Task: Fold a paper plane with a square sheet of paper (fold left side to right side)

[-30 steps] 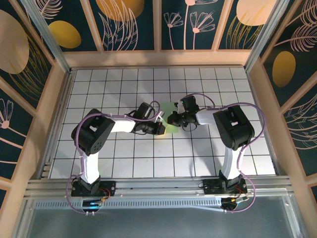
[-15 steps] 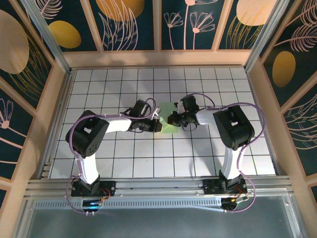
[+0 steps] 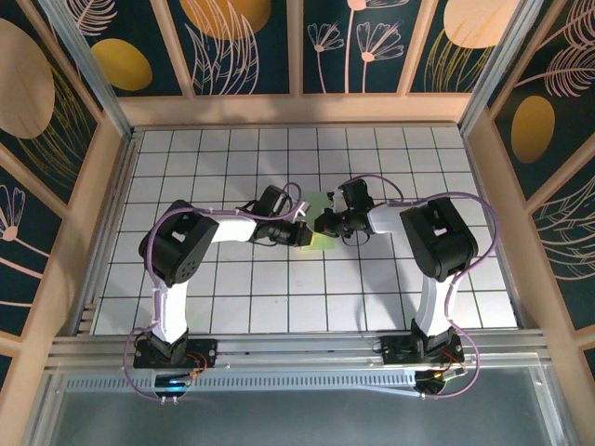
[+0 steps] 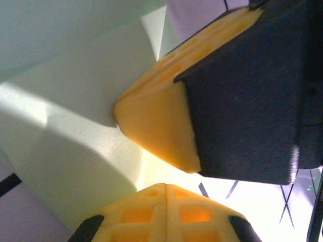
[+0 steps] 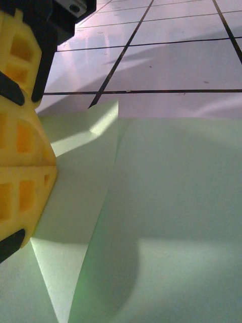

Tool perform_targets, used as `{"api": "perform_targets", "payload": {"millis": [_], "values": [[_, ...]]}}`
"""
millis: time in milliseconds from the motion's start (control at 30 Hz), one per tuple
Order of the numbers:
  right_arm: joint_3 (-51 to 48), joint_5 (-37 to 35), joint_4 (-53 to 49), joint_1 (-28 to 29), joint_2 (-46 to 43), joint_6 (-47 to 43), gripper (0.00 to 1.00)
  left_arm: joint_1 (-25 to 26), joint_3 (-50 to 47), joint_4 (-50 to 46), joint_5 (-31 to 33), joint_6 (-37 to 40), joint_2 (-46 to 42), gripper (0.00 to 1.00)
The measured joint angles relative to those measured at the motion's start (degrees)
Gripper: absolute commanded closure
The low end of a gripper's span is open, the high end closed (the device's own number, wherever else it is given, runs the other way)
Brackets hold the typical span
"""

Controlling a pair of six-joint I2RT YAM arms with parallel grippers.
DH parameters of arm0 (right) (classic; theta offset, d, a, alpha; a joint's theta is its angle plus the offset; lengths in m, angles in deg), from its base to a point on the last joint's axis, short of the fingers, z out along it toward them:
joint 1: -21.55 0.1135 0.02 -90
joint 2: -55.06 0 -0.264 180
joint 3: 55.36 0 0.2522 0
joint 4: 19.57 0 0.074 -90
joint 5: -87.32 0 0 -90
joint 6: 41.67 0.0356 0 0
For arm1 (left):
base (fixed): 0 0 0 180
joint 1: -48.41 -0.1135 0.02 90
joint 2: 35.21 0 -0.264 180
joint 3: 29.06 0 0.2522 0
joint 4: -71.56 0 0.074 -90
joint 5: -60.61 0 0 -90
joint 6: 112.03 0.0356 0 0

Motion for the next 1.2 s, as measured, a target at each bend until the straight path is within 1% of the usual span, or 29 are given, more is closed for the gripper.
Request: {"api": "perform_targets", "payload": {"millis": [533,767,933,1000,1033,1100,1200], "values": [[0.8,0.0,-1.4,-0.1,0.2,-0.2,1.00,0.6,-0.7,-0.2,1.1,2.8,-0.2,1.00],[1.5,0.1,-2.6,-0.2,0.4,-0.4,1.00,0.7,-4.6,-0.2,1.9,5.0,-3.2,1.00],[1.6,0.3,-2.6,-0.3,0.5,-0.4,1.00,0.7,-7.0,-0.3,2.1,5.2,-5.1,1.00],[1.6,0.5,-2.6,-0.5,0.5,-0.4,1.00,0.6,-7.8,-0.5,2.1,4.6,-5.9,0.98],[1.6,0.5,-2.6,-0.6,0.4,-0.4,0.95,0.4,-8.2,-0.5,2.1,4.2,-6.3,0.95],[1.6,0.5,-2.6,-0.8,0.2,-0.2,0.84,-0.2,-9.1,-0.5,1.7,2.7,-7.4,0.87],[1.6,0.3,-2.3,-1.0,-1.1,-0.2,0.67,-2.8,-9.8,0.5,1.2,0.0,-9.8,0.76]]}}
